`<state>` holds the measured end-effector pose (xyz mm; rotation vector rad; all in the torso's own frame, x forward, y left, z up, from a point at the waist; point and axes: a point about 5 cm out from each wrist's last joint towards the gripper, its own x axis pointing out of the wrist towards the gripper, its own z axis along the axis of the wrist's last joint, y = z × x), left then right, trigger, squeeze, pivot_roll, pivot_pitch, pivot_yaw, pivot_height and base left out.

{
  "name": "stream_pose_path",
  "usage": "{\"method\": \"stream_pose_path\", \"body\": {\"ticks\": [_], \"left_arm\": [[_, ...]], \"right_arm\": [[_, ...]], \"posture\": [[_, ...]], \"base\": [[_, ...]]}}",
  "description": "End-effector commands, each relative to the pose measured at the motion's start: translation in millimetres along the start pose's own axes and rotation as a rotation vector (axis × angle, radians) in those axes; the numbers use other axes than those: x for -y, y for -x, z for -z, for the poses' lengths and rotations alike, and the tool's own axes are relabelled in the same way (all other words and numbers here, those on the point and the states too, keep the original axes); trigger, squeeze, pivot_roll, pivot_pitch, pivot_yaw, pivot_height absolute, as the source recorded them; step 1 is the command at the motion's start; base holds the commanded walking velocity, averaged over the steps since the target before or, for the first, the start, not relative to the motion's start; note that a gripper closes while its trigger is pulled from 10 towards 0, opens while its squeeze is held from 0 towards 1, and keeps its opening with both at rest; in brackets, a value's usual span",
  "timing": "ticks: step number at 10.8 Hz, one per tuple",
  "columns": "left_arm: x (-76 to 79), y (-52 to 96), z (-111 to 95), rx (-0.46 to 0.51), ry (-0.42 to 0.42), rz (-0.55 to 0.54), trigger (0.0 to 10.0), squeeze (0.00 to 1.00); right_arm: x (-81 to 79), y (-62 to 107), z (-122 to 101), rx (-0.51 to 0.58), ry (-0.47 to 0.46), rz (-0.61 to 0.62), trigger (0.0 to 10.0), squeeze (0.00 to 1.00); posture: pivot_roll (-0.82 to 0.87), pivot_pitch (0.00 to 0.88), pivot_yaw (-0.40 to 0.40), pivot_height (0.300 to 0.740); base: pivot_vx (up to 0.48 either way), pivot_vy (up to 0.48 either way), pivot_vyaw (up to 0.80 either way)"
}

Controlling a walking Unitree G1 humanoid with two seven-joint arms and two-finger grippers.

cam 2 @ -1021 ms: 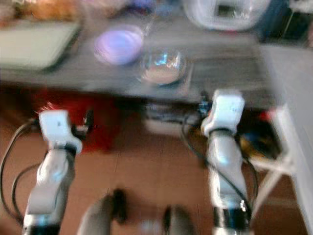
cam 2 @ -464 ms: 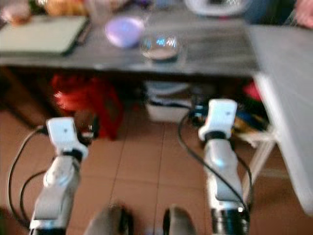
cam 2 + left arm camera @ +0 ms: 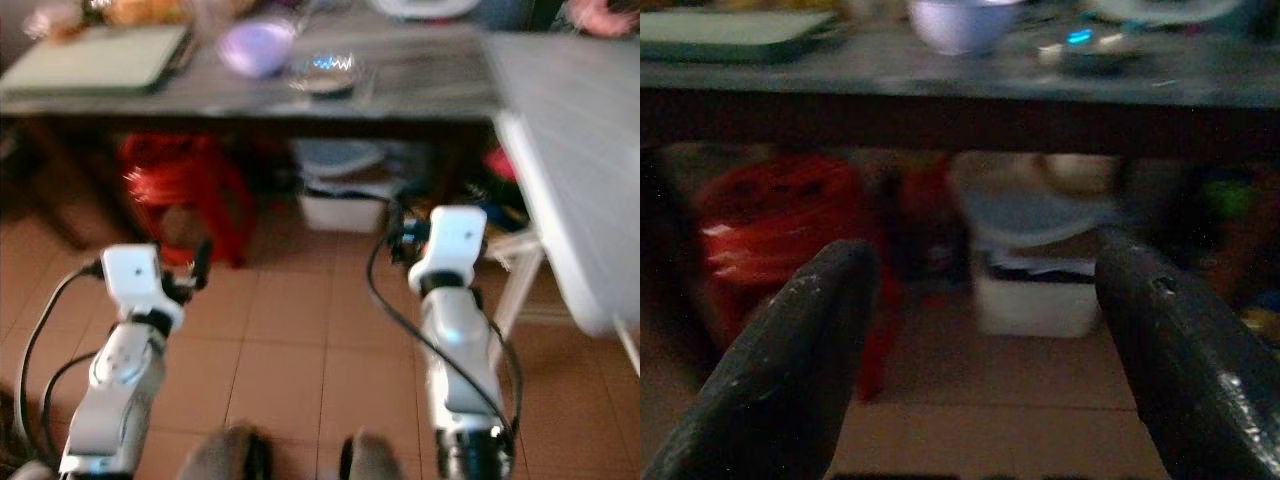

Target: Setting the table

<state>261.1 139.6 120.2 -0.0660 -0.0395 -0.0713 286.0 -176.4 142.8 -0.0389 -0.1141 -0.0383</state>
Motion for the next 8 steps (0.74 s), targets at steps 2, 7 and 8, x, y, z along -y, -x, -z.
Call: {"method": "stream_pose_path", "body": {"ticks": [2,7,8], "left_arm": [[-2.2,1.9,-2.7,0.014,0.003,-0.002,10.0,0.0],[-1.6,0.5,-4.2,0.024,0.01,0.014,10.0,0.0],[-1.0,0.3,-3.9,0.024,0.011,0.017,10.0,0.0]], "right_arm": [[-7.8,-4.3,-8.4,0.034,-0.009,-0.041,10.0,0.0],[-9.9,-6.4,-7.0,0.017,-0.047,-0.062,10.0,0.0],[-9.5,-6.5,-7.8,0.02,-0.049,-0.066,10.0,0.0]], "posture": [[-0.06,0.175,0.018,0.74],[-0.06,0.173,0.015,0.74],[-0.06,0.171,0.014,0.74]], "base": [[0.0,0.0,0.0],[0.0,-0.33,-0.22],[0.0,-0.416,-0.58]]}}
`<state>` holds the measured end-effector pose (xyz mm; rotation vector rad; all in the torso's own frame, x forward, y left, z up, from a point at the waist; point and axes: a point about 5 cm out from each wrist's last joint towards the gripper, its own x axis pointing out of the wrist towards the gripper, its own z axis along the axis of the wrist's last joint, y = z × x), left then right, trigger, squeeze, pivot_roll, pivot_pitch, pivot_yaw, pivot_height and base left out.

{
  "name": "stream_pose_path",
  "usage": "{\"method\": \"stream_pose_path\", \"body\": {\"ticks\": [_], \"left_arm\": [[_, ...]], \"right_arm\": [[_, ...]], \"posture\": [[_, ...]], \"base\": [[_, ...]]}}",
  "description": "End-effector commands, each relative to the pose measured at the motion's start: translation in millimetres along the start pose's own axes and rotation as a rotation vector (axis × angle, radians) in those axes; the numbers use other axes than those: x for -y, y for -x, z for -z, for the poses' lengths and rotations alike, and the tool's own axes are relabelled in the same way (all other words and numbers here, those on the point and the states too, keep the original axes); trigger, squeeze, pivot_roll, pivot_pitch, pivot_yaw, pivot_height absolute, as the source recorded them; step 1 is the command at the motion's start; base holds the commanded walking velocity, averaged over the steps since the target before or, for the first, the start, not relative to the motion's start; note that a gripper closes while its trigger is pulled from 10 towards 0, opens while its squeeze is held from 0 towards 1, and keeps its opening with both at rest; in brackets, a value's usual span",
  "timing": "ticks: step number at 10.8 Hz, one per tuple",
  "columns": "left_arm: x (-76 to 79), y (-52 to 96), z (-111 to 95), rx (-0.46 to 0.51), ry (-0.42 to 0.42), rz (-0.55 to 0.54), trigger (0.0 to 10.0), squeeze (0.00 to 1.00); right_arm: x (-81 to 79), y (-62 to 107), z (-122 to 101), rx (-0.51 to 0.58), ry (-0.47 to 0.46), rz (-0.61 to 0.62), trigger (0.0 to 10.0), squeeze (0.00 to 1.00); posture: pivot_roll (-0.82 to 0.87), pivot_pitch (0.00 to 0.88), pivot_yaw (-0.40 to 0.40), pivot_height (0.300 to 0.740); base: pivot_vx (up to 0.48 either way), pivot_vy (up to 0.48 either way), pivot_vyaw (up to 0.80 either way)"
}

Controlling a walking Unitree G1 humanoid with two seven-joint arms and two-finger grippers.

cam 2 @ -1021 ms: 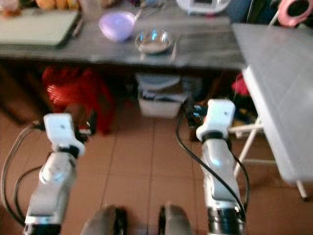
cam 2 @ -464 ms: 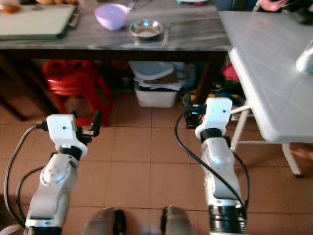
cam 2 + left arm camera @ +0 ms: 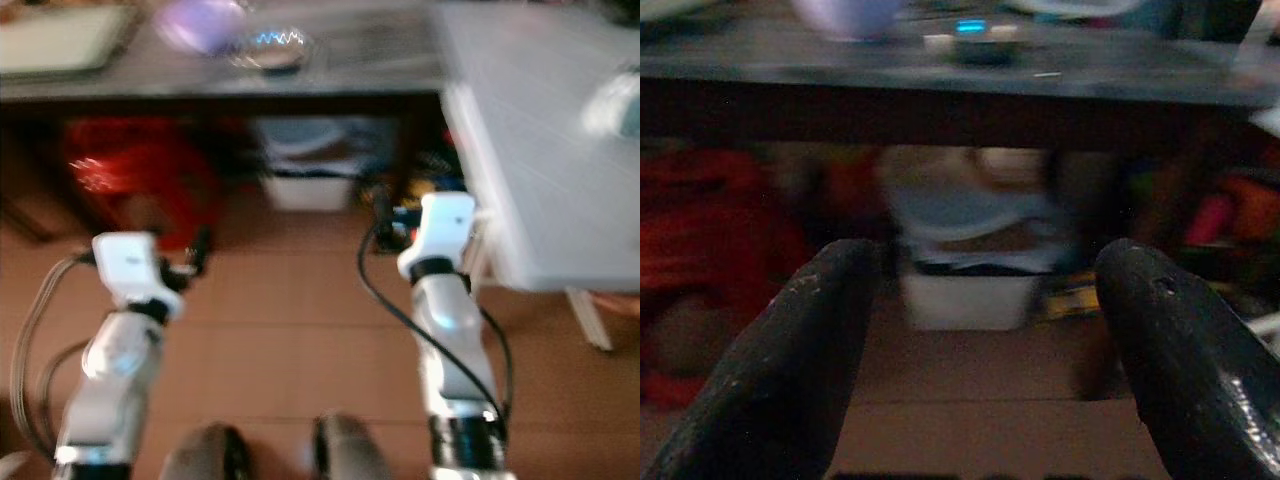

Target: Setting the table

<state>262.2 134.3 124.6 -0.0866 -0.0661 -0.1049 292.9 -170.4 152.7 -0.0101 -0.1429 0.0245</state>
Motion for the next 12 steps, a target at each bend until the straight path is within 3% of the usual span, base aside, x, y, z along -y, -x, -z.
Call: {"method": "stream_pose_path", "body": {"ticks": [1,7,12], "left_arm": [[-5.4,1.7,0.0,-0.001,-0.008,-0.013,10.0,0.0],[-5.0,0.9,-1.7,0.007,-0.008,-0.005,10.0,0.0],[-4.3,1.3,-2.4,0.008,-0.016,0.017,10.0,0.0]], "right_arm": [[-2.9,0.4,0.9,-0.006,-0.017,-0.008,10.0,0.0],[-5.6,-2.6,-1.2,0.006,-0.002,-0.02,10.0,0.0],[-7.5,-3.8,-0.6,0.005,-0.005,-0.017,10.0,0.0]], "posture": [[-0.06,0.17,0.015,0.74],[-0.06,0.179,0.017,0.74],[-0.06,0.184,0.025,0.74]], "base": [[0.0,-0.424,-0.4],[0.0,-0.443,0.0],[0.368,-0.26,0.0]]}}
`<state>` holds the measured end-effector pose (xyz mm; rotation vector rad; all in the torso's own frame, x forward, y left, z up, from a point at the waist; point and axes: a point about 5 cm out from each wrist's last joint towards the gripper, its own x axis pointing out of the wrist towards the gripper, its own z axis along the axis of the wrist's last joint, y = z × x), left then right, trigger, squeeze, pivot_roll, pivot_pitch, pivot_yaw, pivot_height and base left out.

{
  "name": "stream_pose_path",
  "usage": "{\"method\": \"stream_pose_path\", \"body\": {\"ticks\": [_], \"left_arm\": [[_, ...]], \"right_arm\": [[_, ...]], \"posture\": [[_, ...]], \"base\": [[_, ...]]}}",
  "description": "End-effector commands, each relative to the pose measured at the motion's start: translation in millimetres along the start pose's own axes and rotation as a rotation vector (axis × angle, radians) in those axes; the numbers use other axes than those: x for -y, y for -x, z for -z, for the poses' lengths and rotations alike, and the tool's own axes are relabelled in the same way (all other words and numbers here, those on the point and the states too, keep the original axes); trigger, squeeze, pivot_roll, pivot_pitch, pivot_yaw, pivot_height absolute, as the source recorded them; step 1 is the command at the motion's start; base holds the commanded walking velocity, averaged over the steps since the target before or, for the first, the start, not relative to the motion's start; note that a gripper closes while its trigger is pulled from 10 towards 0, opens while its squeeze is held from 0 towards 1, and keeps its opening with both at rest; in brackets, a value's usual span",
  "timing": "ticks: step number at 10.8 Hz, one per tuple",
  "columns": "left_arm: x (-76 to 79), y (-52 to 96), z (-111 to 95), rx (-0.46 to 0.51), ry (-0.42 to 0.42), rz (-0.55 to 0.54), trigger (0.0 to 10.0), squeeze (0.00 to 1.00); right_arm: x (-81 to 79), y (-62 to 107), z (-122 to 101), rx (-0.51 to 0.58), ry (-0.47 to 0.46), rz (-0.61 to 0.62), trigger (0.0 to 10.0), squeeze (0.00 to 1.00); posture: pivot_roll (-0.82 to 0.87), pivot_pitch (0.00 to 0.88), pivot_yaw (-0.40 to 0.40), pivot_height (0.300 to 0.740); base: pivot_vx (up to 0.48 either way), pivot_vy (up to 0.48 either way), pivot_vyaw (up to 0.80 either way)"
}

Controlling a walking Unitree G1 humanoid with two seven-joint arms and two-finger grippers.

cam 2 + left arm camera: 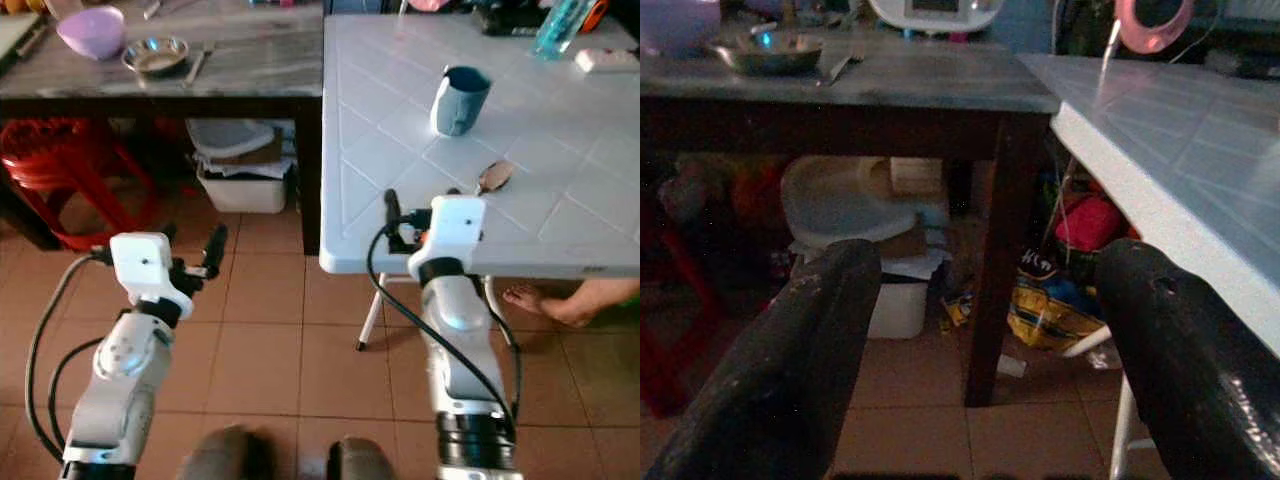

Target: Setting the table

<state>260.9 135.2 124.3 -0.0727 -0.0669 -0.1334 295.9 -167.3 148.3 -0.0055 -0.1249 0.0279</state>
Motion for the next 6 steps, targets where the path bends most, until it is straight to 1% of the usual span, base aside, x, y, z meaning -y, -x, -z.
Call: {"method": "stream_pose_path", "body": {"ticks": [1,5,6], "left_arm": [[-3.1,0.2,-2.3,0.008,-0.004,-0.009,10.0,0.0],[-2.4,2.8,-2.3,0.014,0.005,-0.001,10.0,0.0],[-2.2,3.1,-2.2,0.015,0.019,-0.006,10.0,0.0]], "right_arm": [[-4.8,-1.5,-5.3,0.023,0.001,-0.015,10.0,0.0],[-5.7,-2.5,-5.3,0.022,0.005,-0.021,10.0,0.0],[-5.4,-2.5,-4.9,0.02,0.005,-0.018,10.0,0.0]], "posture": [[-0.06,0.185,0.025,0.74],[-0.06,0.19,0.021,0.74],[-0.06,0.19,0.021,0.74]], "base": [[0.45,0.0,0.0],[0.458,0.0,0.0],[0.0,0.0,0.0]]}}
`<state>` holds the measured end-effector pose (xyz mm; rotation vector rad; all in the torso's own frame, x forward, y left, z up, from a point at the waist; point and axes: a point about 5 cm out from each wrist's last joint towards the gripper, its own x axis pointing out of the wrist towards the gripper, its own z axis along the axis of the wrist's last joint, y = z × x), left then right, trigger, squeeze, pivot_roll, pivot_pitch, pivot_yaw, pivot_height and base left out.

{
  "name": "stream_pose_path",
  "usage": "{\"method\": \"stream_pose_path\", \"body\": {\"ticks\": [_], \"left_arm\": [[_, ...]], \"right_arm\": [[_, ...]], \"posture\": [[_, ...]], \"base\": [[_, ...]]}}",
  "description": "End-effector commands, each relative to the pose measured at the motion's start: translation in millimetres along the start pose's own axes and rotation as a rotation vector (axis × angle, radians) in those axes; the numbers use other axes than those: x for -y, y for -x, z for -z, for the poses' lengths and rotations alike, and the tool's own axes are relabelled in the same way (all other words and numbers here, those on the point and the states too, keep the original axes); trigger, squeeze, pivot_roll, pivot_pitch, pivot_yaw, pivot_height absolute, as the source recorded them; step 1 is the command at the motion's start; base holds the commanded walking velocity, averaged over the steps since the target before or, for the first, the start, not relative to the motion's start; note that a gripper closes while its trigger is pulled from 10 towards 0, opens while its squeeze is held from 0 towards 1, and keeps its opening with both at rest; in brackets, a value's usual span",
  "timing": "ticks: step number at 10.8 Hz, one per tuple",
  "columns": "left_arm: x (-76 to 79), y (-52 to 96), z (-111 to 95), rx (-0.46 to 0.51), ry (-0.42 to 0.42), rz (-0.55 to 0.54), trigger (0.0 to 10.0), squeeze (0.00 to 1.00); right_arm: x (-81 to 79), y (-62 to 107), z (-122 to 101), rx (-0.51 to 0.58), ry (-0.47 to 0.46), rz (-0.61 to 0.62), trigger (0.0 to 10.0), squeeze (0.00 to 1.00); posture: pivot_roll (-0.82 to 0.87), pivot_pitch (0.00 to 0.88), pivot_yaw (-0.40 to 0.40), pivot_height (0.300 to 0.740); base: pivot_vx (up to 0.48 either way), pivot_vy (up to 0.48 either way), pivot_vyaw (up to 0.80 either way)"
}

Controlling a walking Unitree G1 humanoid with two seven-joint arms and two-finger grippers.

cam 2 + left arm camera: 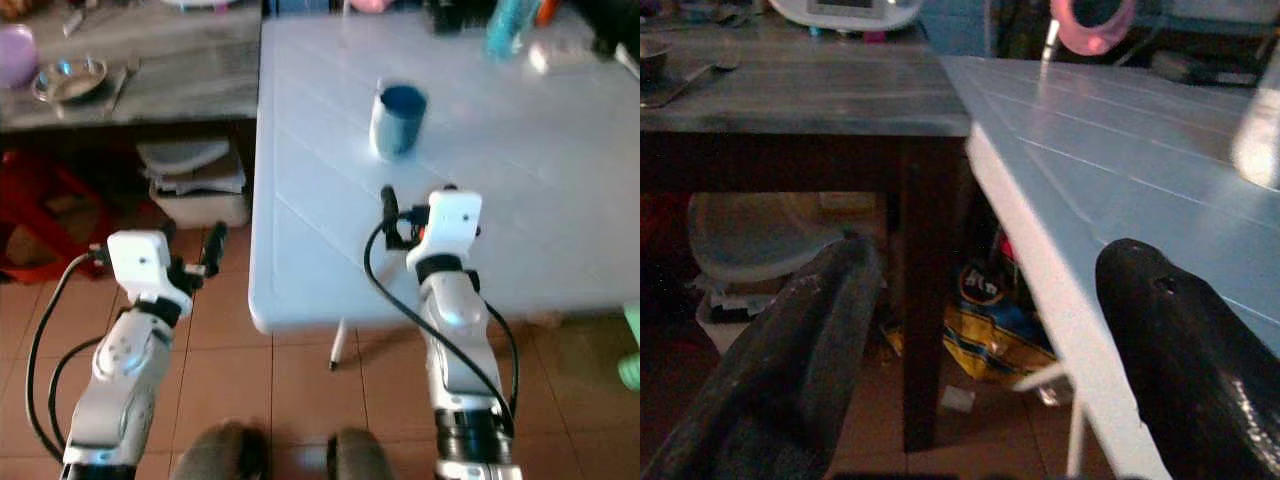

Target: Setting the table

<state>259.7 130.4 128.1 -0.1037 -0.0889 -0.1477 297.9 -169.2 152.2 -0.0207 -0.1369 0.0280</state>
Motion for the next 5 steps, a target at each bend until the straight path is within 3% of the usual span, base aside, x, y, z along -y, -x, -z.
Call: {"method": "stream_pose_path", "body": {"ticks": [1,5], "left_arm": [[-7.2,2.8,0.8,-0.006,-0.008,-0.019,10.0,0.0],[-7.4,4.3,0.7,-0.009,-0.008,-0.012,10.0,0.0]], "right_arm": [[-7.3,-0.1,-0.8,0.005,-0.009,-0.015,10.0,0.0],[-6.2,1.8,4.3,-0.023,-0.007,0.013,10.0,0.0]], "posture": [[-0.06,0.19,0.021,0.74],[-0.06,0.194,0.023,0.74]], "base": [[0.0,0.0,0.0],[0.0,0.0,0.0]]}}
